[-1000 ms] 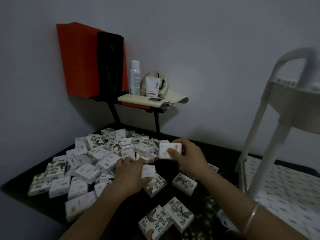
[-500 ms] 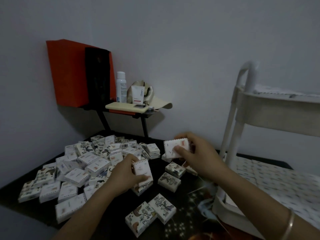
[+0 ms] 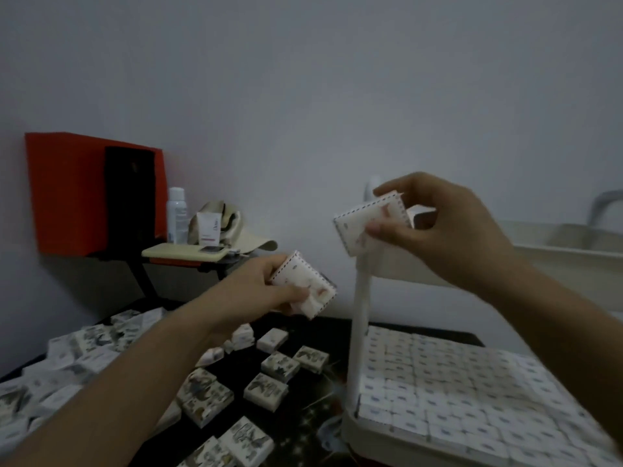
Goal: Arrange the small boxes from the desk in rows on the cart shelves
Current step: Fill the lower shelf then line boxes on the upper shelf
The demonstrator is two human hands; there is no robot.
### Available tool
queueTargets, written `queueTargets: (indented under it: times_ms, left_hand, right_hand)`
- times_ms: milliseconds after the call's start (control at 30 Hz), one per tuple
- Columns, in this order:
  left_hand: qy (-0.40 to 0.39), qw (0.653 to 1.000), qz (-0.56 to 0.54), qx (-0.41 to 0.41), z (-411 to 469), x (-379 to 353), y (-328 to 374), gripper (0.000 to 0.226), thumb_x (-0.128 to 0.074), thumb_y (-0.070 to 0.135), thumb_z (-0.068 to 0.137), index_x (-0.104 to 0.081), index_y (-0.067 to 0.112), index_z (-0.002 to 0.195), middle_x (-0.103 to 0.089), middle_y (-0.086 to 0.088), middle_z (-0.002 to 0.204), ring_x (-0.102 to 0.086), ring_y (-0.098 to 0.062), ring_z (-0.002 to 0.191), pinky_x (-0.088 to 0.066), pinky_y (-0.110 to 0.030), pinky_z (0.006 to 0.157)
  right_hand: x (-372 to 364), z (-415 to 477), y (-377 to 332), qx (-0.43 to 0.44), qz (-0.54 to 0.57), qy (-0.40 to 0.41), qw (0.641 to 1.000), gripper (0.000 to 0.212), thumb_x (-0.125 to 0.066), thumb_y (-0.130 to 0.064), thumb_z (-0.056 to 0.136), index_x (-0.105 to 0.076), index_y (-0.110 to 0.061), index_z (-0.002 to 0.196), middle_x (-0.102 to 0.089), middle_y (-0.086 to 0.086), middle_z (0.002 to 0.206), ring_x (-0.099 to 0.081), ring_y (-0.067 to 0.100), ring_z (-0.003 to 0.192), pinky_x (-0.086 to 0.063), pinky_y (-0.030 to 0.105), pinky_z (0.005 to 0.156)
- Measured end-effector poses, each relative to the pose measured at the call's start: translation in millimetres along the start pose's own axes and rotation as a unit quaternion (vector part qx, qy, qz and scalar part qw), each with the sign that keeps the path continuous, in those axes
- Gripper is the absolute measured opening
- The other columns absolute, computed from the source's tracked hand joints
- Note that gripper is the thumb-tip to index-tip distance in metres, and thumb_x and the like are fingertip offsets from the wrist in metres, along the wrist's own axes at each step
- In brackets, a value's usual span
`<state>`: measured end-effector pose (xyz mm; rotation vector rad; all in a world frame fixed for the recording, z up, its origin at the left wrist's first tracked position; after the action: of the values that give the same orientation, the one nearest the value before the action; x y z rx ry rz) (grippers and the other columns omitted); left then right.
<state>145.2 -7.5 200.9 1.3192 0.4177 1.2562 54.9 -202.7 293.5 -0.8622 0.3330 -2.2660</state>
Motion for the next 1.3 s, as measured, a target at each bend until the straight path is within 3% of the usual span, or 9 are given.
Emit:
queueTargets:
  times_ms: [167,267,367,567,733,833,967,1167,1300]
  left_hand:
    - [-0.043,0.997,-0.01,-0.064,21,-21,63,0.019,-0.059,-0.001,0.09,-0.068,0.009,0.103,-0.074,-0.007,0.096,-0.069,-0.014,0.086,-0.056,-0.024,0.07]
    - [-0.051,0.995,-0.009,-0.082,36,-31,87,0.022,-0.064,0.005,0.088,-0.067,0.01,0.109,-0.074,-0.007,0.098,-0.069,-0.015,0.087,-0.055,-0.027,0.067]
    - [-0.05,0.995,-0.007,-0.091,51,-41,105,0.033,-0.071,0.011,0.085,-0.062,0.015,0.116,-0.075,-0.005,0.096,-0.067,-0.012,0.081,-0.055,-0.03,0.063]
    - [-0.058,0.992,0.01,-0.109,72,-51,121,0.032,-0.073,0.014,0.082,-0.066,0.022,0.113,-0.075,-0.004,0.092,-0.065,-0.012,0.075,-0.057,-0.028,0.06]
    - [-0.033,0.992,0.035,-0.114,88,-44,136,0.029,-0.076,0.011,0.077,-0.064,0.012,0.103,-0.075,0.001,0.079,-0.072,-0.015,0.072,-0.059,-0.03,0.06]
    - [0.005,0.99,0.069,-0.121,102,-32,150,0.032,-0.078,0.012,0.074,-0.06,0.013,0.101,-0.073,0.003,0.074,-0.073,-0.015,0.074,-0.059,-0.029,0.06]
    - [0.007,0.987,0.099,-0.127,116,-28,160,0.034,-0.072,0.011,0.081,-0.058,0.023,0.109,-0.071,-0.004,0.092,-0.072,-0.014,0.075,-0.057,-0.023,0.058]
    - [0.002,0.981,0.133,-0.142,133,-26,161,0.025,-0.064,0.008,0.085,-0.07,0.023,0.104,-0.071,0.006,0.082,-0.069,-0.012,0.072,-0.053,-0.02,0.054]
    - [0.015,0.981,0.135,-0.136,149,-26,165,0.015,-0.065,0.017,0.086,-0.07,0.022,0.1,-0.07,-0.002,0.091,-0.065,-0.013,0.076,-0.049,-0.017,0.052]
  right_hand:
    - [71,17,13,0.004,-0.052,0.068,0.996,0.03,-0.075,-0.034,0.079,-0.062,-0.035,0.106,-0.065,-0.012,0.1,-0.058,0.005,0.056,-0.041,0.011,0.049]
    - [100,32,29,-0.005,-0.096,0.085,0.992,0.029,-0.074,-0.034,0.08,-0.061,-0.035,0.107,-0.064,-0.01,0.103,-0.057,0.011,0.065,-0.045,0.025,0.06]
    - [118,49,46,-0.024,-0.15,0.086,0.985,0.029,-0.073,-0.032,0.082,-0.061,-0.033,0.108,-0.061,-0.009,0.104,-0.055,0.008,0.071,-0.043,0.026,0.063]
    - [119,88,81,-0.051,-0.273,0.032,0.96,0.025,-0.066,-0.027,0.089,-0.058,-0.027,0.114,-0.063,-0.002,0.115,-0.054,0.012,0.074,-0.041,0.024,0.062]
    - [96,127,103,-0.111,-0.266,-0.063,0.956,0.027,-0.066,-0.035,0.087,-0.057,-0.025,0.11,-0.06,0.001,0.109,-0.066,0.019,0.075,-0.058,0.031,0.062]
    - [81,151,114,-0.107,-0.321,-0.079,0.938,0.035,-0.061,-0.056,0.086,-0.058,-0.023,0.098,-0.06,-0.003,0.097,-0.059,0.018,0.079,-0.049,0.032,0.067]
    - [60,174,136,-0.073,-0.376,-0.068,0.921,0.016,-0.059,-0.04,0.091,-0.056,-0.03,0.103,-0.061,-0.006,0.102,-0.056,0.016,0.088,-0.043,0.029,0.068]
    - [41,190,179,-0.091,-0.342,-0.108,0.929,0.054,-0.065,-0.021,0.089,-0.04,-0.026,0.137,-0.05,0.005,0.131,-0.053,0.026,0.113,-0.045,0.033,0.087]
    - [35,179,205,-0.147,-0.304,-0.138,0.931,0.055,-0.072,-0.02,0.085,-0.047,-0.017,0.134,-0.055,0.005,0.132,-0.053,0.024,0.116,-0.046,0.034,0.096]
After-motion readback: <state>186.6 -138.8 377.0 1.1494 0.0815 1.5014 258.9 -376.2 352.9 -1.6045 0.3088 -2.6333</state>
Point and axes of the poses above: each hand's wrist, its own z-axis towards the middle knuckle, its own x-axis out of the back of the hand, y = z × x, the point moved 6 cm from there along z, towards the middle knuckle
